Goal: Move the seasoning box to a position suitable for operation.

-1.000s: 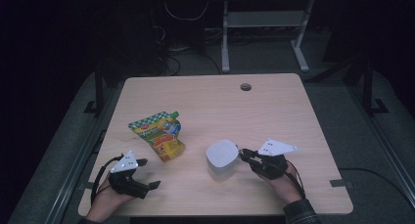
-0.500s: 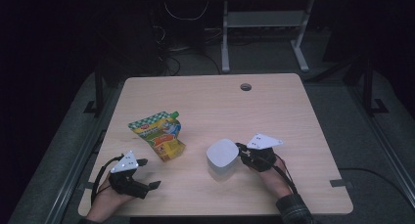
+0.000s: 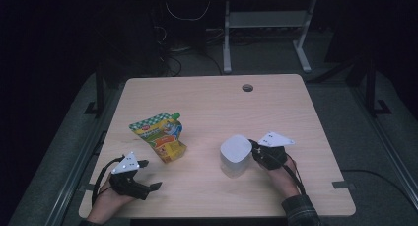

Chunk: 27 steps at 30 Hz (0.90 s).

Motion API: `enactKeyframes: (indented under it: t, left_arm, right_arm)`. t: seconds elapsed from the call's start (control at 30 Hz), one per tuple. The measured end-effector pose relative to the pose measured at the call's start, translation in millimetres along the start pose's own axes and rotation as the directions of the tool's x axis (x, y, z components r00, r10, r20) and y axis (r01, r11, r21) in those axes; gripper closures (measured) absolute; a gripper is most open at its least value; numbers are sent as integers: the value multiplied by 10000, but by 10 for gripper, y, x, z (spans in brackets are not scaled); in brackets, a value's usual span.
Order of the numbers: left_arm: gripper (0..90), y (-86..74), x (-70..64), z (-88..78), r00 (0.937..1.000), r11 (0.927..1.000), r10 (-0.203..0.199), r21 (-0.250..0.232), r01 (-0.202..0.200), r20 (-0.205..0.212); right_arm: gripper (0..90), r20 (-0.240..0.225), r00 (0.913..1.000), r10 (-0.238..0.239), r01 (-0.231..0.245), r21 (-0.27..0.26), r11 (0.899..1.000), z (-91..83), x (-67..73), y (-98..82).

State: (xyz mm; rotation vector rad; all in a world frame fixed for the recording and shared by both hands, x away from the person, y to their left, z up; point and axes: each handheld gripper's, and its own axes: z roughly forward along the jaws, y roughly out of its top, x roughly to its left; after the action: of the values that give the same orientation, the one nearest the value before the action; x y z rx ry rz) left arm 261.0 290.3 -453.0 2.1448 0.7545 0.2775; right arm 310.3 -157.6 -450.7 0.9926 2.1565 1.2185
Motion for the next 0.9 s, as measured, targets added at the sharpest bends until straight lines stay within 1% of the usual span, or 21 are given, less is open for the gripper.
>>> enactKeyframes:
  t: [0.03,0.07,0.1,0.17,0.3,0.33,0.37,0.4,0.47,0.5,0.63,0.67,0.73,0.8,0.83,0.87,0.9]
  left_arm:
    - [49,0,0,0,10000,10000,0,0,0,0]
    - [49,-1,2,3,10000,10000,-18,-9,18,0]
    - [49,-1,3,3,10000,10000,-16,-8,16,1]
    - [49,1,3,3,10000,10000,4,-1,-4,-1]
    - [49,6,1,9,10000,10000,-15,0,15,18]
    - [49,9,3,12,10000,10000,11,-2,-11,36]
    - [49,9,3,12,10000,10000,11,-2,-11,36]
    - [49,9,3,13,10000,10000,24,3,-24,42]
    - [49,9,1,13,10000,10000,35,-5,-35,42]
    - [49,9,1,13,10000,10000,35,-5,-35,42]
    - [49,9,1,6,10000,10000,22,-18,-22,32]
    - [49,9,2,3,10000,10000,17,-20,-17,17]
    - [49,9,2,4,10000,10000,10,-15,-10,26]
    - [49,9,2,5,10000,10000,16,-18,-16,31]
    - [49,10,1,6,10000,10000,10,-14,-10,44]
    - [49,10,2,8,10000,10000,34,-18,-34,43]
    - [49,11,1,10,10000,10000,30,-25,-30,46]
  right_arm:
    - [807,0,10000,0,0,0,10000,0,0,0]
    - [807,210,9997,113,-114,36,9999,-12,-30,-7]
    - [807,267,9994,233,-234,18,9997,-17,-43,-12]
    - [806,303,9991,295,-296,24,9996,-28,-73,-20]
    - [796,273,9991,313,-313,6,9995,-36,-89,-28]
    - [750,58,9982,601,-601,-58,9982,-60,-103,-26]
    - [743,23,9984,566,-566,-116,9983,-81,-118,-27]
    - [741,17,9978,657,-657,-72,9978,-107,-124,-30]
    - [732,-86,9979,645,-646,-68,9979,-161,-151,-46]
    - [732,-86,9979,645,-646,-68,9979,-161,-151,-46]
    - [712,-240,9963,822,-822,11,9966,-309,-188,-78]
    - [713,-295,9957,873,-874,2,9962,-399,-222,-103]
    - [731,-298,9939,1058,-1059,-23,9944,-467,-256,-116]
    - [781,-358,9923,1184,-1193,-240,9926,-532,-306,-109]
    - [781,-358,9923,1184,-1193,-240,9926,-532,-306,-109]
    - [860,-451,9900,1337,-1356,-416,9899,-584,-348,-72]
    - [860,-451,9900,1337,-1356,-416,9899,-584,-348,-72]
